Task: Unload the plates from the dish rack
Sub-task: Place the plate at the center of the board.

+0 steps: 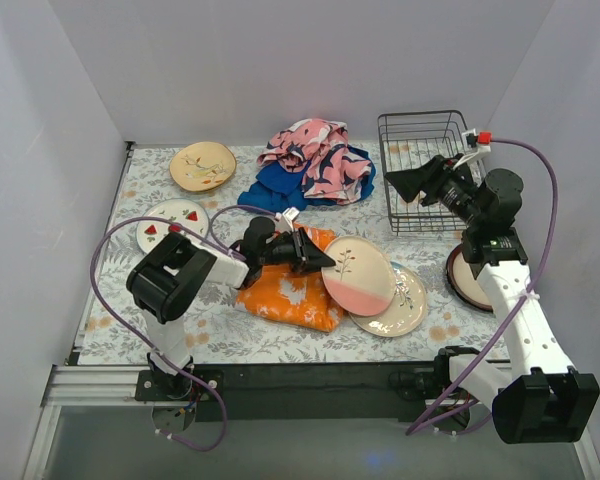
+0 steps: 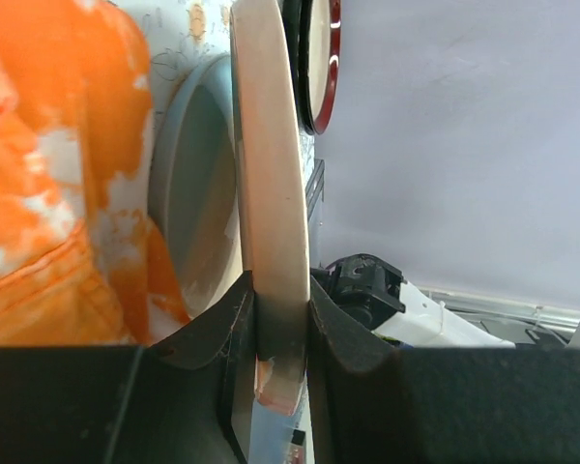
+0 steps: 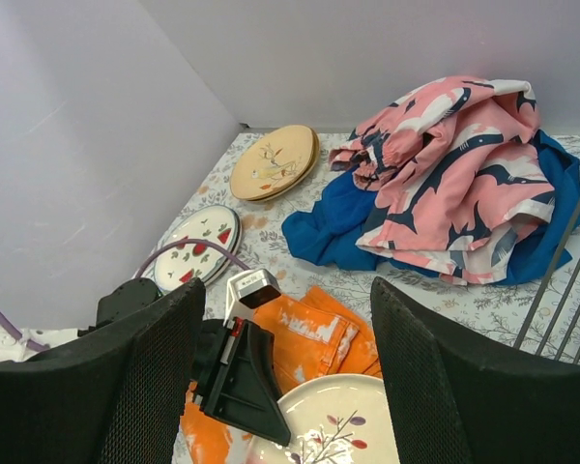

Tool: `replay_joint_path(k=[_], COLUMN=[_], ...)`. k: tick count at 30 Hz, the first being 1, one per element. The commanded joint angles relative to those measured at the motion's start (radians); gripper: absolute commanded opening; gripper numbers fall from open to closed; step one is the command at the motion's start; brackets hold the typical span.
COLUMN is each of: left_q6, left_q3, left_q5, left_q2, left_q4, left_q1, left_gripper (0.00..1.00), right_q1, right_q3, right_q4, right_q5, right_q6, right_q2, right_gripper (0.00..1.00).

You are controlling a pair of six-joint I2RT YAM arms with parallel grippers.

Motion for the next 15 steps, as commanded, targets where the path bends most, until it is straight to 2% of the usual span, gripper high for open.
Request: replay_joint_path(k=[1, 7, 15], left_q6=[-0.033, -0.024, 0.124], left_q3=[0.044, 0.032, 0.092], left_q5=[0.004, -0.002, -0.084], left_q2=[0.015, 0.061, 0.048], left_q4=[0.138, 0.146, -0.091], left_q1=[-0.053, -0.09, -0.142], left_gripper=[0.0, 0.0, 0.13], right_q1=[-0.007, -0.01, -0.01], right_q3=[-0.022, -0.019, -0.012], right_q4=[0.054, 0.053, 0.053], right_q5=[-0.021, -0.013, -0.016], right_q6=[-0.014, -0.026, -0.037], right_q2=[-0.022, -0.027, -0.036], right_gripper=[0.74, 0.74, 0.74])
